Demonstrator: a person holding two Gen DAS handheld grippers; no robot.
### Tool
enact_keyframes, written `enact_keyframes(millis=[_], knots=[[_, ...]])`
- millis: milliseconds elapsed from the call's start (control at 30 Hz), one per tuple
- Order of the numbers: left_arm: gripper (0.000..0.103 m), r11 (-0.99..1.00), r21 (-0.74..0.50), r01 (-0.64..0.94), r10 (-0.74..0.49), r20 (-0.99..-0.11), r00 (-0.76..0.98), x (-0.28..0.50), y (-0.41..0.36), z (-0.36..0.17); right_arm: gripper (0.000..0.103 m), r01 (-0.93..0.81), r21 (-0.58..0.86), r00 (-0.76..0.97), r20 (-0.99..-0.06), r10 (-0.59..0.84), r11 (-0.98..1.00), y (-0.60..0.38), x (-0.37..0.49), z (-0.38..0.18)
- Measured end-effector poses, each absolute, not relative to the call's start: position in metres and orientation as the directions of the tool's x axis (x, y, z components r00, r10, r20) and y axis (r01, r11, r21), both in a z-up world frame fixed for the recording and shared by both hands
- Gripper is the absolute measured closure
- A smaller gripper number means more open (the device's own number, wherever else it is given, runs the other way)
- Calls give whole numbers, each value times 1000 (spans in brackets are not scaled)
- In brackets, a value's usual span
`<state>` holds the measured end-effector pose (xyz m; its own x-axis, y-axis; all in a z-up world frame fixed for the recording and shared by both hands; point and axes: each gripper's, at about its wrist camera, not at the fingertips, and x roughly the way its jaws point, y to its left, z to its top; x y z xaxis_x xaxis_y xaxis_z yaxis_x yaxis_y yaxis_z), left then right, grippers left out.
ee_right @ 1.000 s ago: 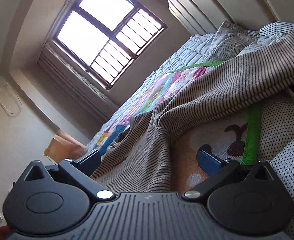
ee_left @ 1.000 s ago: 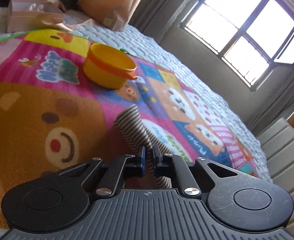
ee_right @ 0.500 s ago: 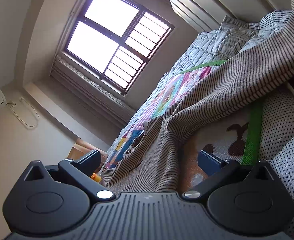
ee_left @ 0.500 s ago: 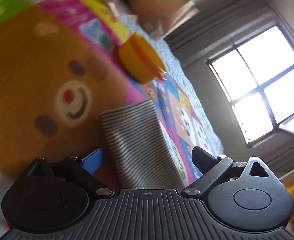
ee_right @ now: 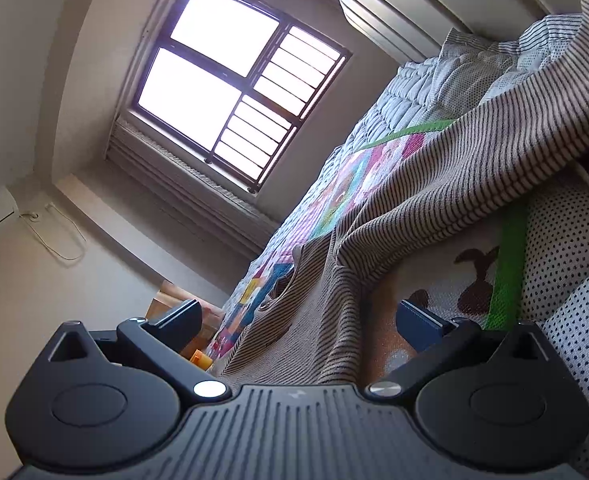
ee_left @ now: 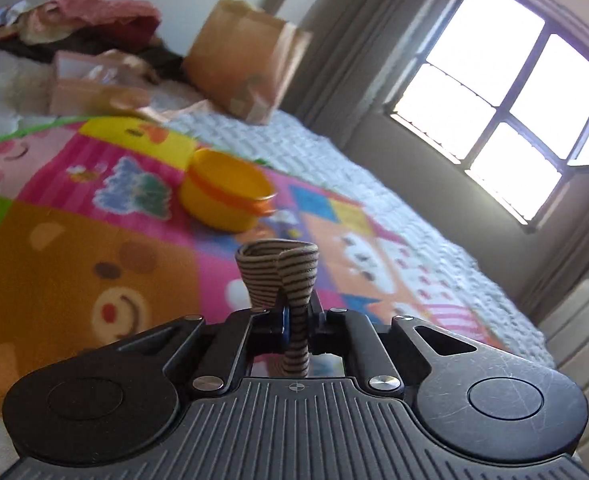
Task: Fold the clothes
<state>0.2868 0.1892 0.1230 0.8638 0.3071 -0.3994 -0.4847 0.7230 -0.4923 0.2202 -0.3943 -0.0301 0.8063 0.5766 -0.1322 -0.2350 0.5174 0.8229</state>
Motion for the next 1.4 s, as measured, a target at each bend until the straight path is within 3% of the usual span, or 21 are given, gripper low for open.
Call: enact_keyframes(millis=[133, 267, 567, 700, 767, 800, 967, 1000, 1067, 1133, 1300, 1400], knots=[[95, 811, -532, -243, 106, -275, 956, 297, 125, 186, 0, -234, 816, 807, -140, 574, 529, -392, 220, -29], [95, 834, -550, -40, -96, -218, 971, 316, 57, 214, 0, -235, 818, 806, -138, 576, 525, -393, 220, -28], [94, 811, -581, 71, -317, -334, 887, 365, -48, 156, 0, -241, 822, 800, -134, 585, 517, -395, 221, -29], [80, 805, -585, 104, -369, -355, 859, 368, -62, 137, 0, -243, 822, 797, -133, 589, 515, -395, 221, -29], [64, 804, -581, 126, -389, -355, 850, 367, -67, 131, 0, -244, 822, 796, -134, 590, 515, -395, 221, -29], [56, 808, -574, 135, -393, -353, 849, 365, -69, 130, 0, -244, 822, 796, -135, 591, 515, -395, 221, -28], [40, 869, -475, 141, -348, -383, 855, 344, -59, 129, 0, -246, 818, 793, -137, 593, 519, -395, 222, -28], [32, 896, -420, 140, -324, -406, 855, 336, -55, 126, 0, -248, 818, 792, -138, 595, 519, -395, 222, -28], [27, 949, -283, 140, -260, -448, 856, 317, -49, 119, 0, -250, 811, 788, -147, 598, 529, -394, 221, -27], [16, 987, -78, 142, -162, -485, 859, 295, -42, 103, 0, -249, 795, 782, -172, 599, 554, -390, 221, -25], [9, 951, 268, 151, 30, -568, 822, 266, -11, 45, 0, -226, 671, 771, -320, 551, 707, -362, 221, -7], [9, 970, 220, 102, 50, -593, 804, 272, 19, 24, 1, -210, 544, 769, -421, 481, 812, -341, 222, 13]])
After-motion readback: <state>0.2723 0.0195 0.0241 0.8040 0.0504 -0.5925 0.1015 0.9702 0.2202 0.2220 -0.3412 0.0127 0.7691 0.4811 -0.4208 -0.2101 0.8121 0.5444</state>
